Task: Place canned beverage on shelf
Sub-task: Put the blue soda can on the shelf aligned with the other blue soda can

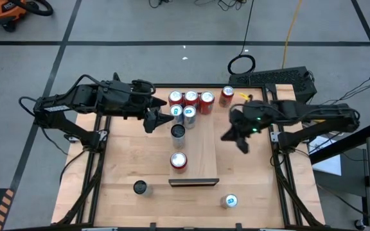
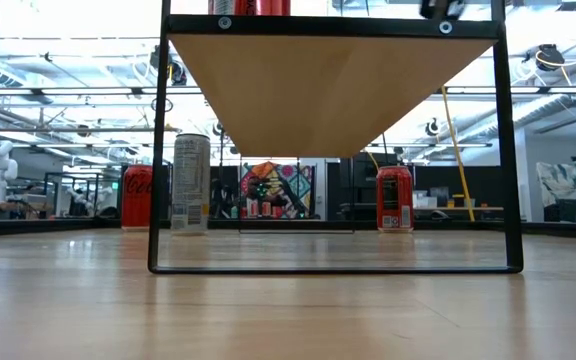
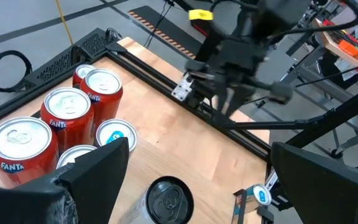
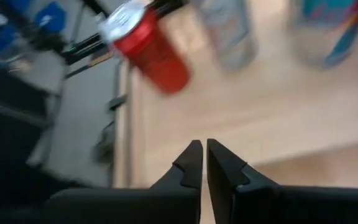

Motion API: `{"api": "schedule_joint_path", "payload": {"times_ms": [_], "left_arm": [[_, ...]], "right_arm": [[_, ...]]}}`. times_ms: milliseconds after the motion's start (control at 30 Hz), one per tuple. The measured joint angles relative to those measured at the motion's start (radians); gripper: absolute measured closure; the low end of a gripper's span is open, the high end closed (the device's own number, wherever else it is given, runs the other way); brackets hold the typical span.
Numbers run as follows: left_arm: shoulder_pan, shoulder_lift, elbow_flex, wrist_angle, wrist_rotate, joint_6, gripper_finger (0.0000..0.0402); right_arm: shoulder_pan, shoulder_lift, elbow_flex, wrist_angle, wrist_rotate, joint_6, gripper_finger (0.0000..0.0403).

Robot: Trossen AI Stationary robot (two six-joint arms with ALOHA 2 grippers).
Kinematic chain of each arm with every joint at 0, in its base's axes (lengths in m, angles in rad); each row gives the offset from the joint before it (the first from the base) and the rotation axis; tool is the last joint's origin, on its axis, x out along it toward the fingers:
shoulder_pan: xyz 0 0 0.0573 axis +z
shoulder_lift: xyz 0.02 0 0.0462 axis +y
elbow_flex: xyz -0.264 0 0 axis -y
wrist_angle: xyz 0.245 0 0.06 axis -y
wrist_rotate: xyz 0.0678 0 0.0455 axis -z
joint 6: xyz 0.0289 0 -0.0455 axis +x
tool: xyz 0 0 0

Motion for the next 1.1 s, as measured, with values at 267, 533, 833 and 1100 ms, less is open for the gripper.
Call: {"api": "schedule_joint_path", "payload": {"times_ms": [267,533,833,1100], "left_arm": [[-0.016,0.000,0.000,-0.003,0.004,-0.001,0.0006],[-0.055,0.009,0.000,-0.035,-0.026,-0.045,0.0006],[-0.098,0.044,-0.001,-0.127,-0.032,-0.132,0.0006],[-0.144,0.068,-0.001,-0.147,-0.097,-0.186,0.0006]], "right_arm": [[0.208,-0.067,0.000,-0.133,-0.041,0.114,0.0400],[0.386,-0.040,0.000,-0.151,-0.030,0.178,0.0339],[0.511,0.035,0.000,-0.135,0.063,0.134,0.0242],[0.614,0.159,0.000,-0.036,0.147,-0.034,0.0129]]}}
